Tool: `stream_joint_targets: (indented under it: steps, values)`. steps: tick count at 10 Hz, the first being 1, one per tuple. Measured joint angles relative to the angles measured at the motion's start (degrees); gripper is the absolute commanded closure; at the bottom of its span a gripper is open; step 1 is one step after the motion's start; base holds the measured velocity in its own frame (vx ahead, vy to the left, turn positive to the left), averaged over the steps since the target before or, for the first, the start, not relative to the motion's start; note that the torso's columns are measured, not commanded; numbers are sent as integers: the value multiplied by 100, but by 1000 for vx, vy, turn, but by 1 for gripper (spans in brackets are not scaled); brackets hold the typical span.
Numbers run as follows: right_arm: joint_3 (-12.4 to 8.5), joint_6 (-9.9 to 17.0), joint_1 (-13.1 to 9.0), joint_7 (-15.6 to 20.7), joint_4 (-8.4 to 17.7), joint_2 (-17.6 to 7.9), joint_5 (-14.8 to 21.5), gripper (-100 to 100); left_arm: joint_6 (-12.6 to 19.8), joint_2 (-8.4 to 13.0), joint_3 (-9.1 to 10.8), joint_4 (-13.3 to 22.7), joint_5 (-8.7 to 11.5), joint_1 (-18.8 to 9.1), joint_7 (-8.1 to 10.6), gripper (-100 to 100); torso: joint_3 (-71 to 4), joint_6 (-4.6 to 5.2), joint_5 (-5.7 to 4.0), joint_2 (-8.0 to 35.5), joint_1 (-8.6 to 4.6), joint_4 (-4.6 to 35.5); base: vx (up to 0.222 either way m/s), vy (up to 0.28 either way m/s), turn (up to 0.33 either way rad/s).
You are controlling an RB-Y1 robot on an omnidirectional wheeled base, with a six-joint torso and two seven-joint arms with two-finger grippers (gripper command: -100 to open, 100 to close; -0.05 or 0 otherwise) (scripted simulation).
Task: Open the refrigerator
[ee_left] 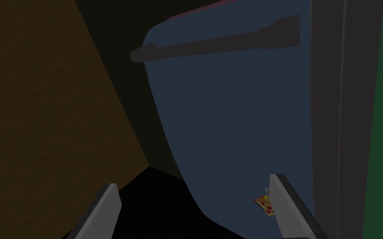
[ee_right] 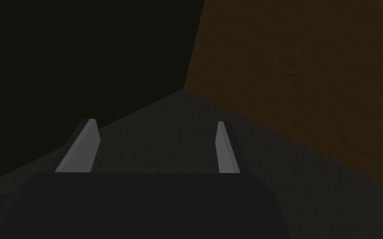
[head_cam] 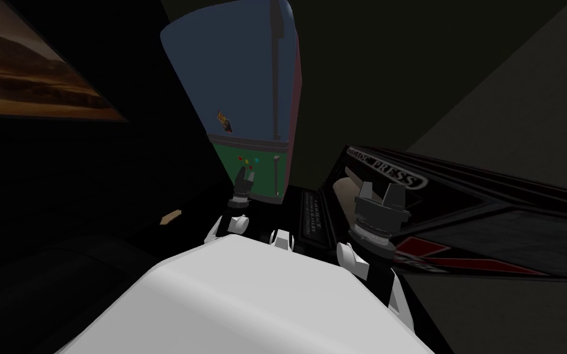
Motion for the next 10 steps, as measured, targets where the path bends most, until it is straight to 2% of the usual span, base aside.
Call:
stream_joint_targets:
  steps: [3, 8, 10]
  values:
    - [0, 0, 0, 0, 0, 0, 0, 0, 370, 490, -75, 148, 55, -341, 62, -100, 0, -1, 0, 2, -1, 2, 7, 1, -55]
    - [0, 0, 0, 0, 0, 0, 0, 0, 1156, 1184, -239, 603, 194, -1277, 220, -100, -1, -1, 0, 2, 0, 2, 9, 2, -61]
    - [0, 0, 0, 0, 0, 0, 0, 0, 1431, 1302, -318, 646, 210, -1466, 239, -100, 1, 0, 0, 5, -1, 3, 6, 0, -66]
